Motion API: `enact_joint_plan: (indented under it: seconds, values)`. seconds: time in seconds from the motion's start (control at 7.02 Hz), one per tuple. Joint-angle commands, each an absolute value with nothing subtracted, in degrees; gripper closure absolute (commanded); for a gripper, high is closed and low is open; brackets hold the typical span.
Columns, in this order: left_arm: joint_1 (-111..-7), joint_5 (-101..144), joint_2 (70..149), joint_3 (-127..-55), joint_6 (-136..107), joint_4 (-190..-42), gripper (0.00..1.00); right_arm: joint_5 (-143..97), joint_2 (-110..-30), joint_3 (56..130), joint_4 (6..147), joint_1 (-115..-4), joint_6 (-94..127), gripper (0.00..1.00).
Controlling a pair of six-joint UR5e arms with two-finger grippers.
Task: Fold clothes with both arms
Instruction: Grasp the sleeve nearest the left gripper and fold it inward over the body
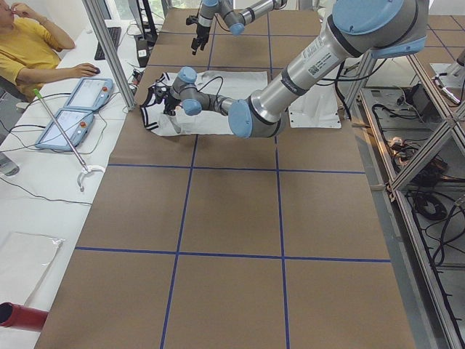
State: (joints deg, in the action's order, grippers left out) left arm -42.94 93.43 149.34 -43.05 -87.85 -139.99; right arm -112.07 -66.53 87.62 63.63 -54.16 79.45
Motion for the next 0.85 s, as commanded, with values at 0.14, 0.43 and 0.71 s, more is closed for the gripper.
enact_joint_plan:
  seconds: [0.14,0.43,0.71]
  values:
    - [-40.88,86.6,152.56,-40.0,-87.89,-140.27,1.0,-111.97,-66.27,87.45,63.63,-53.97,79.72,0.0]
    - [-38.86,82.63,153.54,-38.68,-87.89,-140.27,1.0,-111.97,-65.92,87.71,63.63,-54.05,79.98,0.0]
    - [-38.15,79.48,154.16,-36.84,-89.54,-140.27,1.0,-111.97,-65.92,87.89,63.63,-54.05,80.16,0.0]
